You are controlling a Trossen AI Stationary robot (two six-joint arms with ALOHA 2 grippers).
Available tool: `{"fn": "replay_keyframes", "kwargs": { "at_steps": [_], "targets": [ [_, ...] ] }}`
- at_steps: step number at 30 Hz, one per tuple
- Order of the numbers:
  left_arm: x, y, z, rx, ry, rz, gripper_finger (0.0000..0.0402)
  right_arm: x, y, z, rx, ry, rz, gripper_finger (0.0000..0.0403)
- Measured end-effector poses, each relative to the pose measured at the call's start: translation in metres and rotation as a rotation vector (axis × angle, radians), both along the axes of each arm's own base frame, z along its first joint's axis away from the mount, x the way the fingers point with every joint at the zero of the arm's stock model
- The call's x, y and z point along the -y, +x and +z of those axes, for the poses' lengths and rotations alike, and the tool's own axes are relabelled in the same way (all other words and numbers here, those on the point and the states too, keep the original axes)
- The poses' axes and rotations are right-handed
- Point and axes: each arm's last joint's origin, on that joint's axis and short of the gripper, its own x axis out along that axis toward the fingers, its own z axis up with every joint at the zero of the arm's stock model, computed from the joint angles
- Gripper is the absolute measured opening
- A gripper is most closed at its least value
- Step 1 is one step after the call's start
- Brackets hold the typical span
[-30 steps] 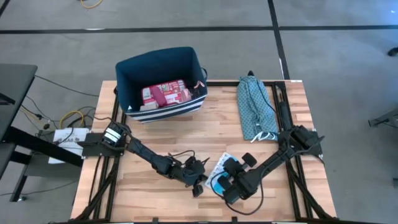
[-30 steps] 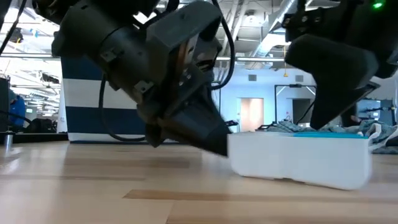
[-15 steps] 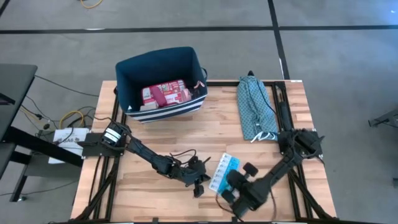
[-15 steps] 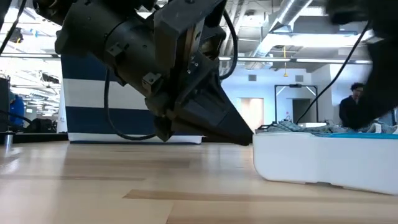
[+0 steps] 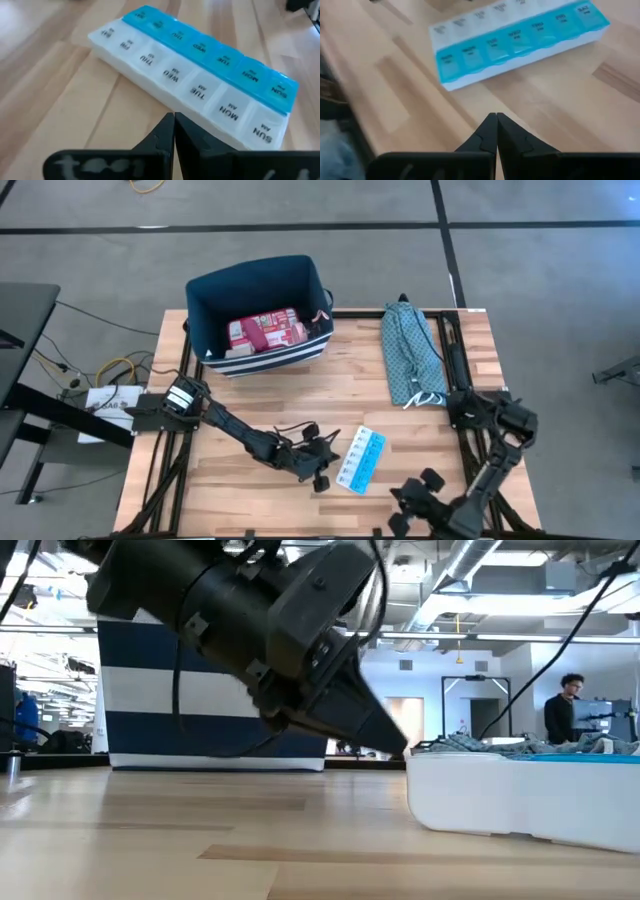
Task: Pick & place medical supplies in basket/bin
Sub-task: Put the white pill organizer into the blue bin
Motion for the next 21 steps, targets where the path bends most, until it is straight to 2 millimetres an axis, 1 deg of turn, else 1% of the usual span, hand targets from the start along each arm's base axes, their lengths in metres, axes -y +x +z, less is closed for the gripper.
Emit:
{"fn": "replay_keyframes", "kwargs": {
  "at_steps": [3, 7, 11, 14, 16, 21],
  "targets": [
    [0.003, 0.007, 0.009, -0.007, 0.053, -0.031, 0.0, -0.007, -0.017, 0.002, 0.09, -0.003, -0.006, 0.0],
    [0.007, 0.017, 0.025, -0.019, 0.157, -0.052, 0.0, -0.003, -0.042, 0.007, 0.149, -0.053, -0.045, 0.0],
    [0.01, 0.025, 0.039, -0.014, 0.247, -0.076, 0.0, 0.002, -0.051, 0.019, 0.187, -0.118, -0.007, 0.0],
    [0.011, 0.028, 0.046, -0.01, 0.321, -0.101, 0.0, 0.008, -0.047, 0.032, 0.282, -0.141, 0.008, 0.0],
    [0.012, 0.029, 0.047, 0.003, 0.324, -0.103, 0.0, 0.011, -0.039, 0.036, 0.342, -0.139, -0.002, 0.0],
    [0.011, 0.028, 0.046, -0.009, 0.308, -0.093, 0.0, 0.014, -0.011, 0.034, 0.382, -0.065, -0.08, 0.0]
  ]
}}
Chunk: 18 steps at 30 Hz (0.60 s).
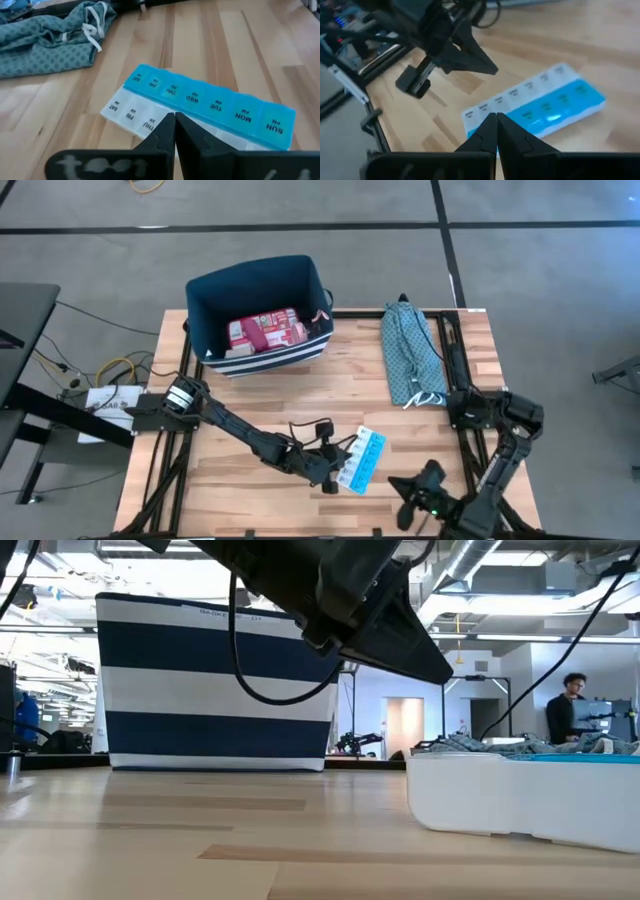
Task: Pick & place medical supplies in basket/bin
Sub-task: Put the white pill organizer into the blue bin
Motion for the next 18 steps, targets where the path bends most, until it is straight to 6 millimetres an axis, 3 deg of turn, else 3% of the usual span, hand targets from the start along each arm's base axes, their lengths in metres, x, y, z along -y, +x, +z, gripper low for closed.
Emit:
{"fn": "replay_keyframes", "kwargs": {
  "at_steps": [5, 10, 18],
  "targets": [
    [0.0, -0.001, -0.001, -0.009, -0.003, 0.003, 0.0, 0.004, 0.03, -0.005, -0.12, 0.118, -0.033, 0.0],
    [0.0, -0.002, -0.004, -0.045, 0.0, -0.019, 0.0, 0.01, 0.055, -0.008, -0.328, 0.076, 0.1, 0.0],
    [-0.001, -0.003, -0.005, -0.058, 0.01, -0.023, 0.0, 0.017, 0.08, -0.005, -0.286, 0.01, 0.155, 0.0]
  ]
}}
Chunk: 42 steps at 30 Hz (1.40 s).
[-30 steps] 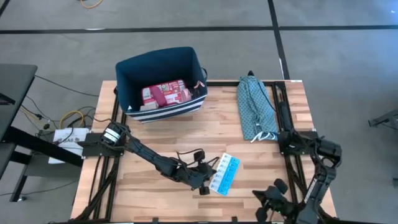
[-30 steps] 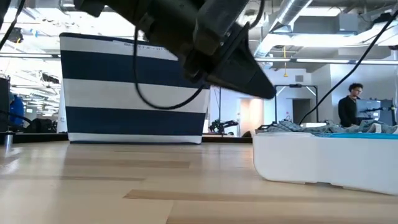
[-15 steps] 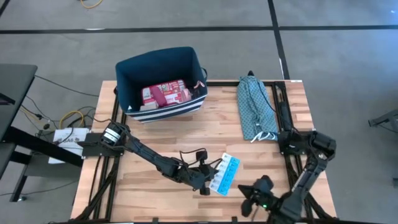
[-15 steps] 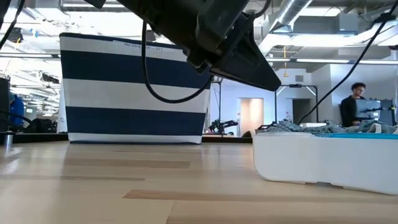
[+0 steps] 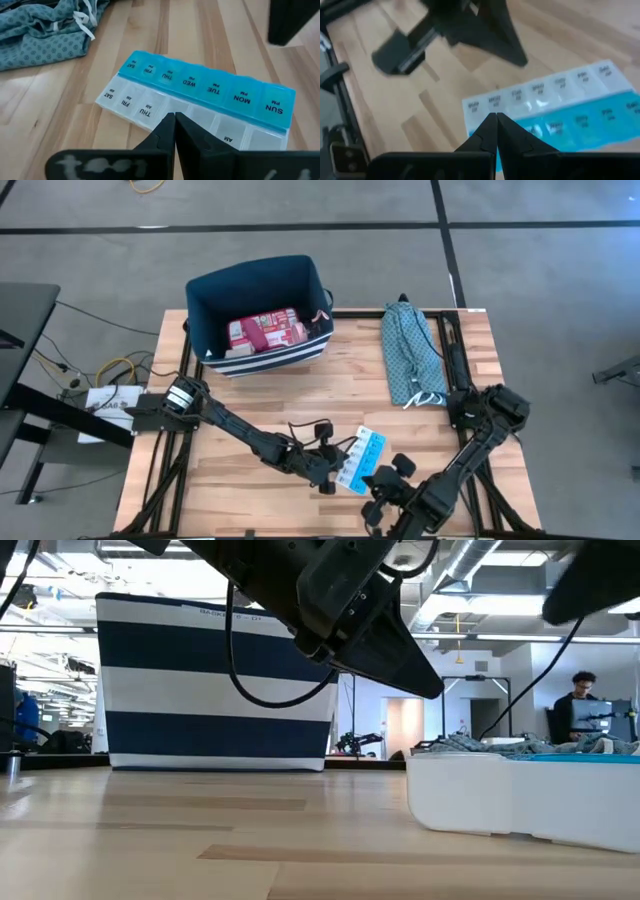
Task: Pick & place medical supplies in basket/bin
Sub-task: Put the white pill organizer into the blue bin
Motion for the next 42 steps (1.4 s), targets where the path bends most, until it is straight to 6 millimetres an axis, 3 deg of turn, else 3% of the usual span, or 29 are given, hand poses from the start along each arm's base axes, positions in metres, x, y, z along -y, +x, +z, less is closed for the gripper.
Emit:
{"fn": "replay_keyframes", "kwargs": {
  "at_steps": [4, 8, 13, 17, 23, 31, 37, 42],
  "targets": [
    [0.0, 0.0, 0.0, -0.008, 0.047, -0.03, 0.0, 0.0, -0.001, 0.007, 0.027, -0.044, 0.024, 0.0],
    [-0.003, 0.003, 0.003, -0.003, 0.062, -0.011, 0.0, 0.002, -0.009, 0.033, 0.035, -0.047, 0.042, 0.0],
    [-0.007, 0.014, 0.02, 0.031, 0.105, -0.017, 0.0, 0.021, -0.027, 0.065, 0.026, -0.06, 0.026, 0.0],
    [-0.009, 0.024, 0.039, 0.052, 0.178, -0.02, 0.0, 0.04, -0.042, 0.079, -0.078, -0.049, 0.01, 0.0],
    [-0.022, 0.033, 0.054, 0.017, 0.21, 0.003, 0.0, 0.071, -0.064, 0.075, -0.213, 0.012, -0.012, 0.0],
    [-0.035, 0.033, 0.047, -0.069, 0.186, 0.008, 0.0, 0.112, -0.095, 0.055, -0.164, 0.207, -0.137, 0.0],
    [-0.038, 0.03, 0.041, -0.136, 0.145, 0.014, 0.0, 0.113, -0.095, 0.027, -0.035, 0.372, -0.108, 0.0],
    [-0.033, 0.028, 0.041, -0.143, 0.133, -0.012, 0.0, 0.112, -0.094, 0.016, 0.047, 0.533, -0.191, 0.0]
  ]
}}
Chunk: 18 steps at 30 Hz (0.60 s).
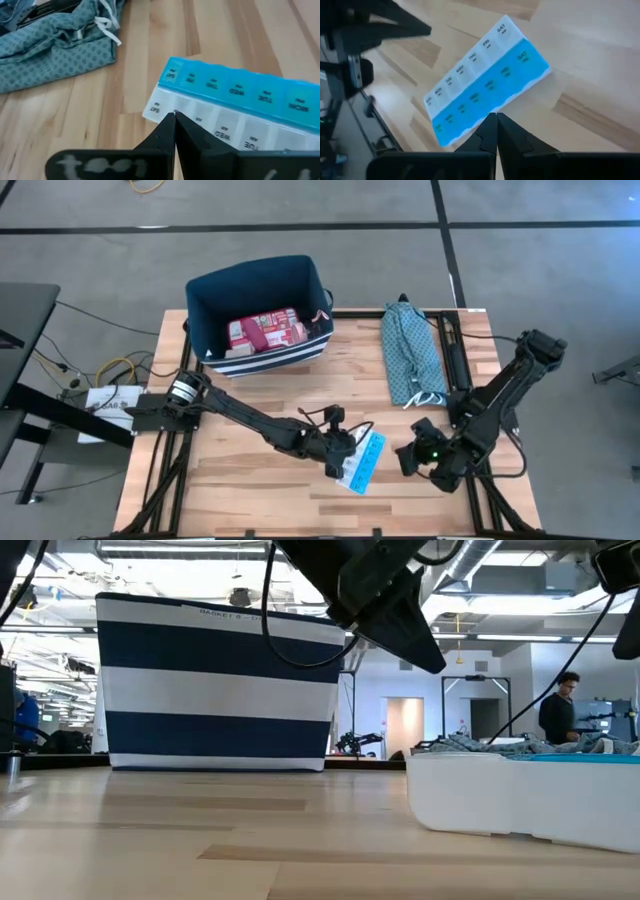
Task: Pick & place medical supplies in basket/bin
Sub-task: Put the white pill organizer into the blue bin
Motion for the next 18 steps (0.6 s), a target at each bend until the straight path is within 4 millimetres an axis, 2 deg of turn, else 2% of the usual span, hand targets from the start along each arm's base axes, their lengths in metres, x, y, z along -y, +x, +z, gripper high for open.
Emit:
{"fn": "replay_keyframes", "kwargs": {
  "at_steps": [7, 14, 18],
  "targets": [
    [0.01, -0.003, 0.0, -0.005, 0.026, -0.046, 0.0, -0.004, 0.013, -0.009, -0.012, 0.041, -0.029, 0.0],
    [0.013, -0.003, 0.002, 0.02, 0.03, -0.031, 0.0, -0.001, 0.032, -0.033, -0.219, 0.14, 0.005, 0.0],
    [0.012, -0.003, 0.002, 0.026, 0.05, -0.005, 0.0, -0.006, 0.049, -0.027, -0.105, 0.205, 0.11, 0.0006]
  ]
}}
